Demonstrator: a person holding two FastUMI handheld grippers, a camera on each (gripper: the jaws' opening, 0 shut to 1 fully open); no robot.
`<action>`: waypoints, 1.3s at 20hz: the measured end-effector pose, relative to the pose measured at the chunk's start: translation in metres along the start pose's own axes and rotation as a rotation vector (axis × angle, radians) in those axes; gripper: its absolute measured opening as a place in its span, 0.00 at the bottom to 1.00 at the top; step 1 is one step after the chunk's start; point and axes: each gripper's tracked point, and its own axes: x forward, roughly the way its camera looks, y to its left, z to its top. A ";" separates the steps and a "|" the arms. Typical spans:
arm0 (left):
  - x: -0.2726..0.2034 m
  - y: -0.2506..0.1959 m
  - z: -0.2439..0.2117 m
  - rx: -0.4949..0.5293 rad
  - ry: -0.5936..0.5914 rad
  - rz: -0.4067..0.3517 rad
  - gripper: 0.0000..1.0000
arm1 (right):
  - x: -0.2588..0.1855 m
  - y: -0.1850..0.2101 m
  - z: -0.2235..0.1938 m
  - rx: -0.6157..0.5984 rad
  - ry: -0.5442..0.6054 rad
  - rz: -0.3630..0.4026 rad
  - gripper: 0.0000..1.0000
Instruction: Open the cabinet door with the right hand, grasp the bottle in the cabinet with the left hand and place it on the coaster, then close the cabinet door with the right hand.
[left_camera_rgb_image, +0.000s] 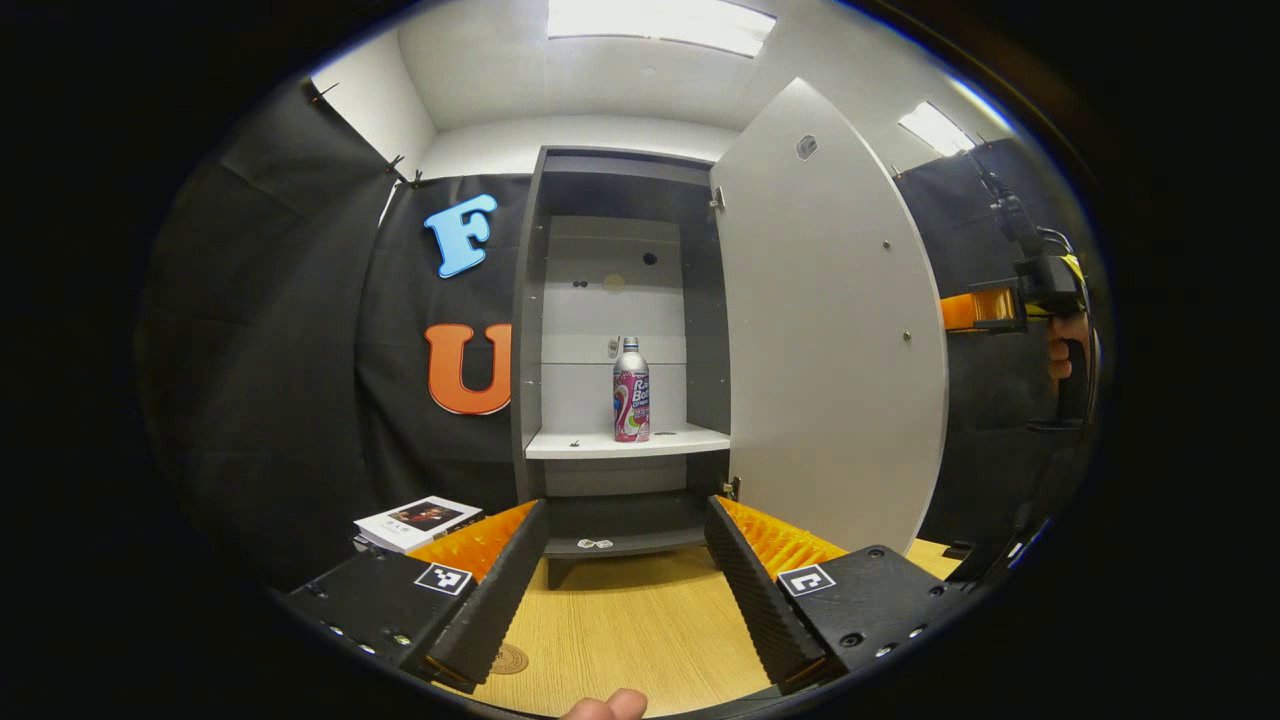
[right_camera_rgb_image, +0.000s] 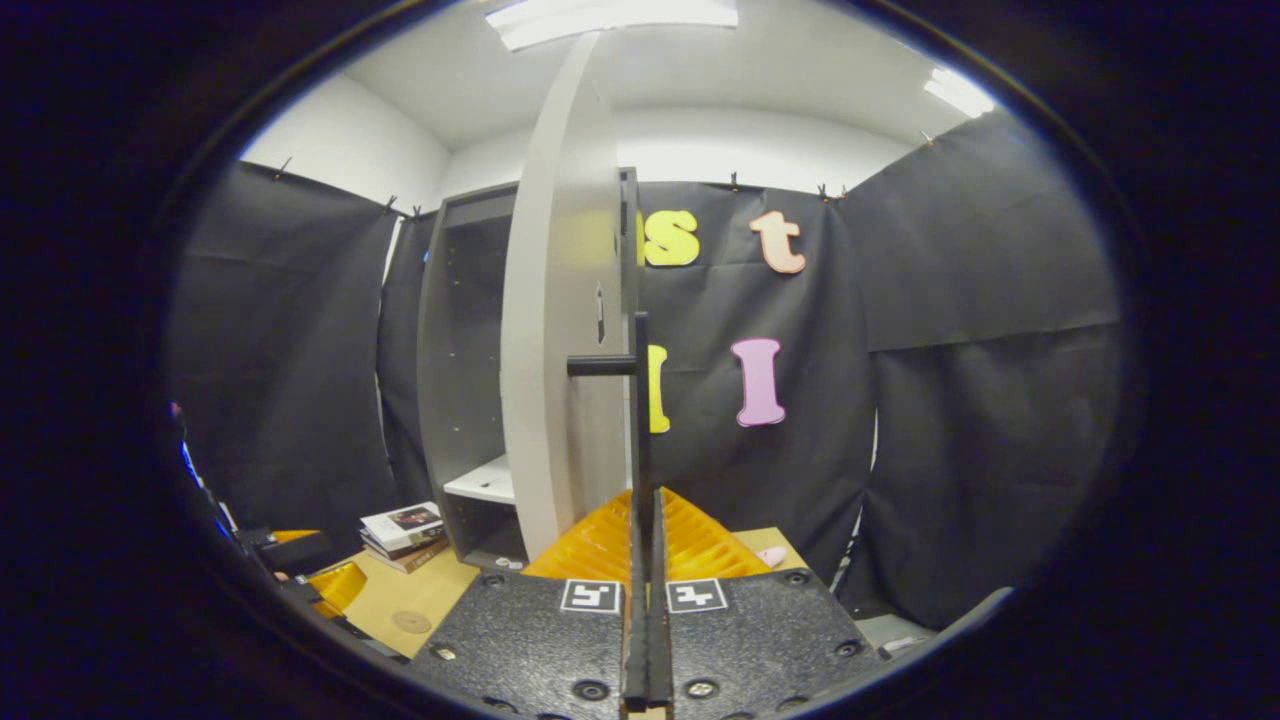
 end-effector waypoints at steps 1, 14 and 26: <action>0.000 0.001 0.000 0.002 -0.001 0.003 0.95 | -0.002 0.000 0.002 -0.012 -0.008 -0.005 0.02; 0.000 -0.003 0.009 -0.012 -0.017 0.005 0.95 | -0.034 -0.029 -0.025 0.130 -0.025 -0.042 0.05; 0.030 0.004 0.031 0.022 -0.056 0.025 0.95 | -0.012 -0.051 -0.045 0.146 -0.001 -0.107 0.93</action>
